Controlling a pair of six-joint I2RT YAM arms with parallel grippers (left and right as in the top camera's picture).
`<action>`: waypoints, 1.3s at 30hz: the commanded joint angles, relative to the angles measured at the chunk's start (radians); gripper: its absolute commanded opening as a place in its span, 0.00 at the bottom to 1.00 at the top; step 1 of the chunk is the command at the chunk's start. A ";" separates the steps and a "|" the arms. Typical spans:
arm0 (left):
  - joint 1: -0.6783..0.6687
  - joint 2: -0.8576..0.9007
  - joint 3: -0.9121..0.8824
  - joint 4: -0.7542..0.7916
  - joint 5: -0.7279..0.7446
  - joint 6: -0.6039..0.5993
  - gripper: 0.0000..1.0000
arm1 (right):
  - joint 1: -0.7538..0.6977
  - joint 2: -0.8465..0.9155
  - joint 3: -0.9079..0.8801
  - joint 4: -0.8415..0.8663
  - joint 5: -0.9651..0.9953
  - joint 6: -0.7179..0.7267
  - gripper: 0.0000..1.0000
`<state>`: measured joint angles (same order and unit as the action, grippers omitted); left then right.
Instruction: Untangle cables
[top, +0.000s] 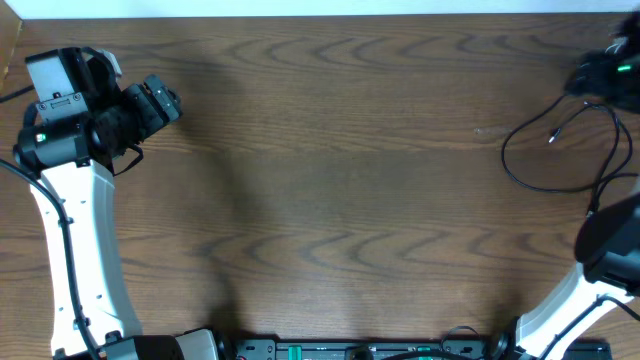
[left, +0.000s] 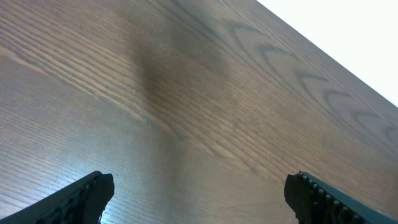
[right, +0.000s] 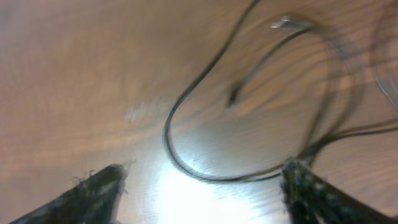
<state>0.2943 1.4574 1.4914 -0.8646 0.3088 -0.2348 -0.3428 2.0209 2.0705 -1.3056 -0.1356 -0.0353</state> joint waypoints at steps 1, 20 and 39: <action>0.001 0.000 0.008 -0.001 -0.004 0.013 0.93 | 0.050 -0.004 -0.114 0.038 0.032 -0.033 0.61; 0.001 0.002 0.006 -0.002 -0.004 0.013 0.93 | 0.137 -0.004 -0.623 0.580 0.085 0.160 0.43; 0.001 0.002 0.006 -0.002 -0.003 0.013 0.93 | 0.148 -0.004 -0.836 0.895 0.084 0.312 0.24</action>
<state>0.2943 1.4574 1.4914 -0.8646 0.3088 -0.2348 -0.2050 2.0174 1.2713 -0.4248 -0.0574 0.2356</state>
